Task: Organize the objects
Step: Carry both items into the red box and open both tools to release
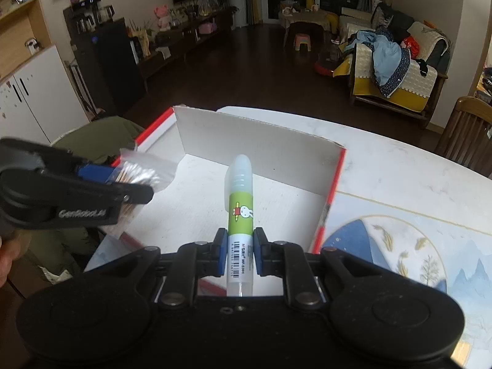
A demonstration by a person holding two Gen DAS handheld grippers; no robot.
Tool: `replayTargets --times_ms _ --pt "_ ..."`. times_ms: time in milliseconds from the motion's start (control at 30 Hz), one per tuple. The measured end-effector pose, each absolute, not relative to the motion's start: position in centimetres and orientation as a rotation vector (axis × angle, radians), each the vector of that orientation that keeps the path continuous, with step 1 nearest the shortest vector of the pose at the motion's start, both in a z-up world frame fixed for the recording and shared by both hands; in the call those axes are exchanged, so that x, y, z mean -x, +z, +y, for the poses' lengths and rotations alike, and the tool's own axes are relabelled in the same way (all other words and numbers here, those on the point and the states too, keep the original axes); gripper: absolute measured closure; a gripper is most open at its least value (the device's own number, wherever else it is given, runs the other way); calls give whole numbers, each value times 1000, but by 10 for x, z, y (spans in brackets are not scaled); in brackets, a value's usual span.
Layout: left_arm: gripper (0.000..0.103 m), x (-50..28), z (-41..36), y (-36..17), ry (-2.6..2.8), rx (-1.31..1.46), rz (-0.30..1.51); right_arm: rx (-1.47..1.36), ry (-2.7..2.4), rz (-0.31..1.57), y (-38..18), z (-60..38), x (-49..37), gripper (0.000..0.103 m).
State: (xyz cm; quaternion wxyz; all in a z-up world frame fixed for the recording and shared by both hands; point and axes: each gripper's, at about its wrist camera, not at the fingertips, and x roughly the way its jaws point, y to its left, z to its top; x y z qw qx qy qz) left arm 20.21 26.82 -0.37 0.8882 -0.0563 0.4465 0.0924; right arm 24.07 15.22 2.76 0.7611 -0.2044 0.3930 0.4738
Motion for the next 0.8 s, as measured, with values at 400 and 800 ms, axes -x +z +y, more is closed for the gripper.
replayTargets --times_ms 400,800 --pt "67 -277 288 -50 207 56 1046 532 959 928 -17 211 -264 86" --pt "66 -301 281 -97 190 30 1248 622 918 1069 -64 236 -269 87"
